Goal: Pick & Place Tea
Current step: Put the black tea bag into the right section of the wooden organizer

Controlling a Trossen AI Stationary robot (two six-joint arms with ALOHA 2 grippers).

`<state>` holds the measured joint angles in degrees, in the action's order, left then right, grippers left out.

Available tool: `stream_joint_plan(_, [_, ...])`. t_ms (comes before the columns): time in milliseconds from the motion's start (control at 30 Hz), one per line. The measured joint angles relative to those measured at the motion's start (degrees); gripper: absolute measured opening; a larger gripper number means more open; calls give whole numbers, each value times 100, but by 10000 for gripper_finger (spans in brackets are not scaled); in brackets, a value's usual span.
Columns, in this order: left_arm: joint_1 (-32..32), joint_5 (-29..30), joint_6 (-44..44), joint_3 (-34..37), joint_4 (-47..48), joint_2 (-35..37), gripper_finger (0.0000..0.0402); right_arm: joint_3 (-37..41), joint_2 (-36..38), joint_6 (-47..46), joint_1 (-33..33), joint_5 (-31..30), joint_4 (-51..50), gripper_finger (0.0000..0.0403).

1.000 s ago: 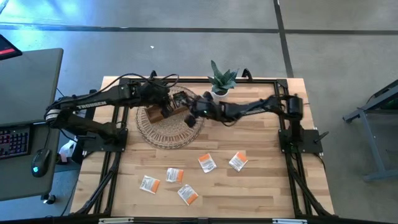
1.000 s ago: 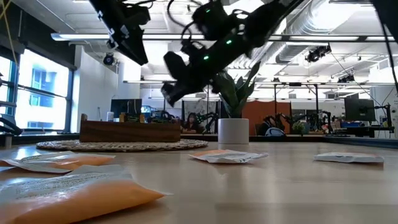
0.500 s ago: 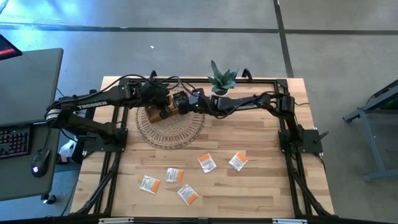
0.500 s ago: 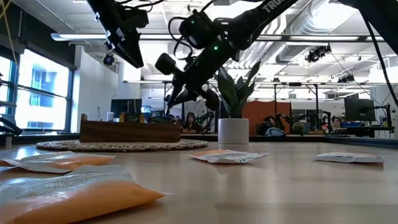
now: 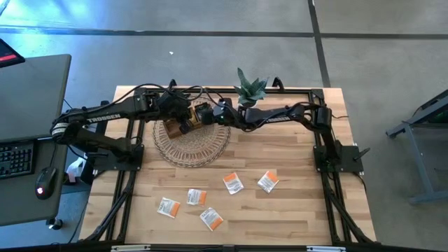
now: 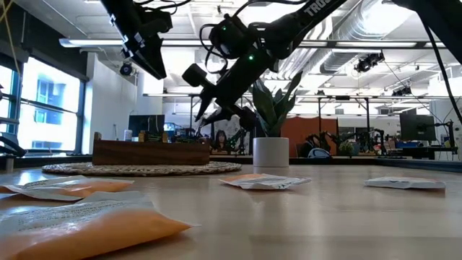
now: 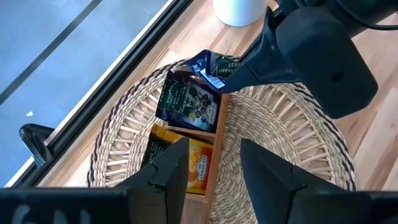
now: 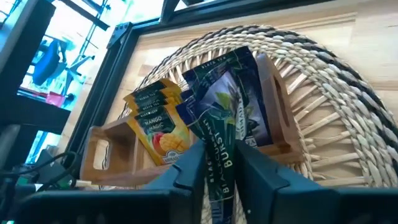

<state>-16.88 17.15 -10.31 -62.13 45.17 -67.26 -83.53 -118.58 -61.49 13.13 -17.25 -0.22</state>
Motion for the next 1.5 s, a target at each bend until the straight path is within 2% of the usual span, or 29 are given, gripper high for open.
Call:
stream_joint_plan(200, [0,0,2,0,0,0,143,0,0,68,13,-118,15,117])
stream_joint_plan(300, [0,1,2,0,0,0,143,2,-2,-2,39,124,169,130])
stream_joint_plan(600, [0,-2,107,0,0,0,143,2,-2,26,94,264,407,134])
stream_joint_plan(700, [0,-3,107,0,0,0,143,2,-2,403,136,335,516,134])
stream_joint_plan(900, [0,-7,107,-2,316,0,143,2,21,1576,187,1444,1209,134])
stream_joint_plan(1033, [0,-20,43,-2,624,4,143,3,213,2422,187,2437,1093,133])
stream_joint_plan(1133, [0,-241,-32,74,518,134,143,7,563,3043,177,2644,651,133])
stream_joint_plan(1200, [0,-513,-46,299,288,265,143,0,876,3475,137,2364,159,133])
stream_joint_plan(1300, [-4,-864,-160,943,-437,543,143,0,1347,3970,32,1341,-864,133])
stream_joint_plan(1400, [-4,-891,-197,1727,-1820,804,143,0,1672,4231,-139,426,-1669,133])
stream_joint_plan(1500, [-7,-907,-233,2404,-2975,824,143,0,1820,4244,-305,86,-2264,133])
